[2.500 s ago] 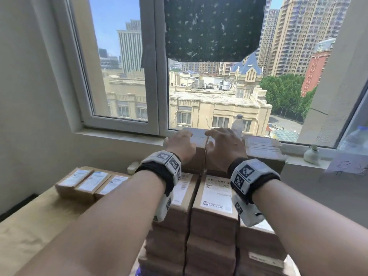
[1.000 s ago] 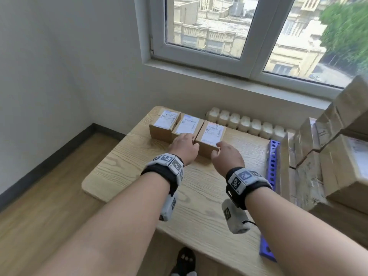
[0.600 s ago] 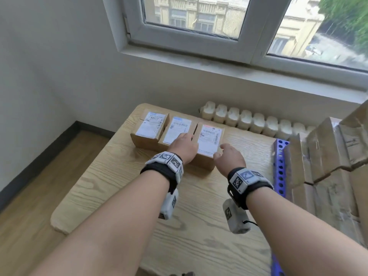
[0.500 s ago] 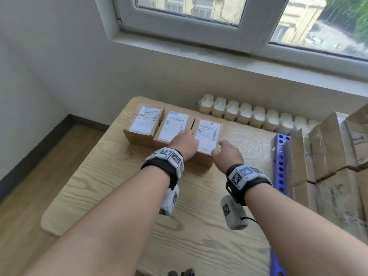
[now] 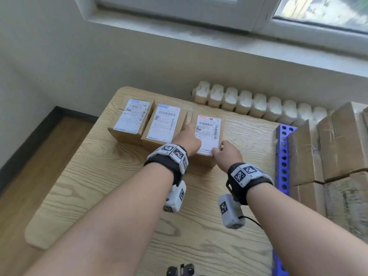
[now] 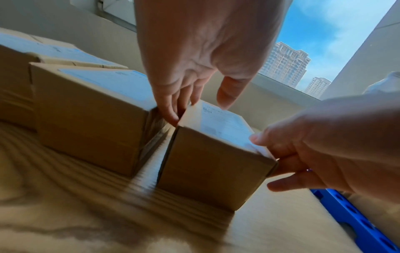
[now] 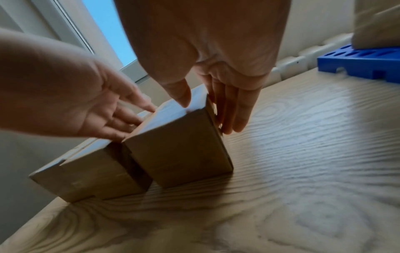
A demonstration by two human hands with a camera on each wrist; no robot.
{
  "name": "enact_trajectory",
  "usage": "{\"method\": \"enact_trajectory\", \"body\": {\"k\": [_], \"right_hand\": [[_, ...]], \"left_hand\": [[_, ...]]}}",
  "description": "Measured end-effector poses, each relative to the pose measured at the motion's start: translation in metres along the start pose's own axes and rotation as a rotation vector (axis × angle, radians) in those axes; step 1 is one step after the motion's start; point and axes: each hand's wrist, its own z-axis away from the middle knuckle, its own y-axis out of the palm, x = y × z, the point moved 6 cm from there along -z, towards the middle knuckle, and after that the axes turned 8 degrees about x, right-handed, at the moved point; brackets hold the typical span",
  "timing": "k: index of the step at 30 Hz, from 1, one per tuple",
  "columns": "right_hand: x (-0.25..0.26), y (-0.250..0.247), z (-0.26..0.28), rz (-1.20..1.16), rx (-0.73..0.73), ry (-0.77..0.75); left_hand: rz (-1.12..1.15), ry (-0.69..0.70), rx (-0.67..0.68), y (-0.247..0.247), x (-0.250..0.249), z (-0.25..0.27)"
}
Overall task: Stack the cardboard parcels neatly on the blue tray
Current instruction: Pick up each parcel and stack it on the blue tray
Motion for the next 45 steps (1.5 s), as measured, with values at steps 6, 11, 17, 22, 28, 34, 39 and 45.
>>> {"method": "enact_trajectory", "body": {"k": [6,11,17,22,28,34,39,45], "right_hand": [[-0.013,0.000,0.008,-0.015,0.039,0.020],[-0.022,0.006,0.026,-0.019,0.068,0.054],[-0.023,0.003,0.058,-0.082,0.008,0.025],[-0.023,0.000,0.098,-0.174,-0.058,-0.025],[-0.018,-0.005,0.157,-0.190,-0.122,-0.114],[-0.020,-0.017,0.212,-0.224,-0.179,-0.186],[-0.029,-0.030,0.244,-0.242,-0.196,-0.244],[-0.032,-0.068,0.276,-0.282,-0.252,-0.364]], "left_hand": [[0.036,-0.115,0.090,0.022,0.019,0.004],[0.088,-0.098,0.113,0.027,0.022,0.019],[0.306,-0.103,0.066,0.031,0.033,0.050],[0.381,-0.040,-0.014,0.027,0.036,0.092],[0.379,0.036,-0.146,0.022,0.041,0.152],[0.485,0.149,-0.157,0.025,0.036,0.200],[0.546,0.237,-0.140,0.035,0.020,0.229],[0.616,0.339,-0.134,0.026,-0.022,0.258]]}}
